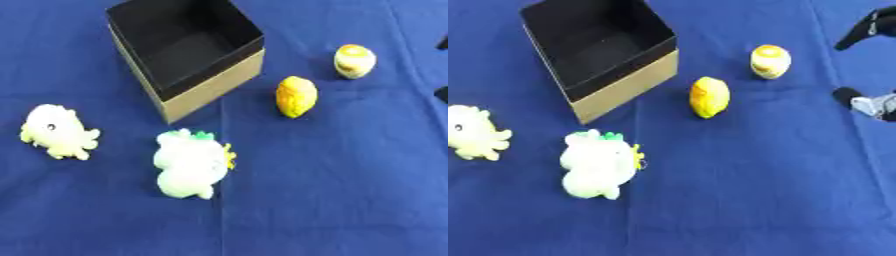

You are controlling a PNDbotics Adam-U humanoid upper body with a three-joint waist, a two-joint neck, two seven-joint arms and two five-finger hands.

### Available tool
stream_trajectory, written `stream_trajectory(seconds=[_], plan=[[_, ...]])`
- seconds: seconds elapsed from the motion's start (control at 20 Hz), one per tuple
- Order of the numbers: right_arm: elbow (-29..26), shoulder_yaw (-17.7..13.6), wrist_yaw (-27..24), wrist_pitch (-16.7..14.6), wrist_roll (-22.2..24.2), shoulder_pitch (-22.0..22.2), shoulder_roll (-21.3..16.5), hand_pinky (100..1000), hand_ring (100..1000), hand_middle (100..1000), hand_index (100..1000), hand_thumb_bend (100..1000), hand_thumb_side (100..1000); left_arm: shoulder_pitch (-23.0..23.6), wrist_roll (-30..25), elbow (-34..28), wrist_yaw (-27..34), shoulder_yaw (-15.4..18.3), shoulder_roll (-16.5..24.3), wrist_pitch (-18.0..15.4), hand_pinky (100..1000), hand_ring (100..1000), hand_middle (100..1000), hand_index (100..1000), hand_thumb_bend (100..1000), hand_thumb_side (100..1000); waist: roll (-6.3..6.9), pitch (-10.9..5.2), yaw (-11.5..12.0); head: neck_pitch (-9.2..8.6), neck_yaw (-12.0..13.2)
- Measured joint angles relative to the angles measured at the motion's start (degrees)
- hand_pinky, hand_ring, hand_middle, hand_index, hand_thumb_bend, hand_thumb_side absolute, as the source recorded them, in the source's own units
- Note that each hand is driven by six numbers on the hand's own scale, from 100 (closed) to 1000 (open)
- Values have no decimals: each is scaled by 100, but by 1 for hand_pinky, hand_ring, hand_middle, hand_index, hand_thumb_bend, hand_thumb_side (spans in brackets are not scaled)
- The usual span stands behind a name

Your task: Pick up objects on the table and place them in the box.

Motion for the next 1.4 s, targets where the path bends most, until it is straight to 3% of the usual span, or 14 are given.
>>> stream_trajectory(seconds=[0.4,0.75,0.95,1.05,1.1,1.4], plan=[[-5,416,-30,59,599,32,-91,837,797,705,761,356,343,-42,-50,0,30,-7,4,-11,747,629,624,818,278,531,-12,-64,67,0,-87],[-6,518,-308,181,586,-364,-90,833,800,710,765,374,323,-55,-79,0,58,-35,4,-18,747,629,625,817,279,531,-4,-102,106,0,-173],[-7,552,-386,435,500,-588,-88,832,803,714,769,444,256,-59,-108,0,65,-36,4,-8,747,629,625,817,279,532,-4,-102,144,0,-224],[-7,558,-412,585,480,-724,-80,833,806,716,773,506,145,-63,-111,0,67,-37,3,-6,747,628,625,817,278,533,-4,-101,148,-1,-244],[-8,570,-428,666,484,-796,-76,835,809,717,776,487,100,-69,-113,0,69,-37,3,-4,747,628,624,817,277,534,-5,-100,157,-2,-259],[-9,634,-446,1014,740,-1175,72,840,814,714,783,415,100,-80,-139,0,76,-57,-16,17,747,628,624,817,275,536,-29,-40,276,-52,-326]])
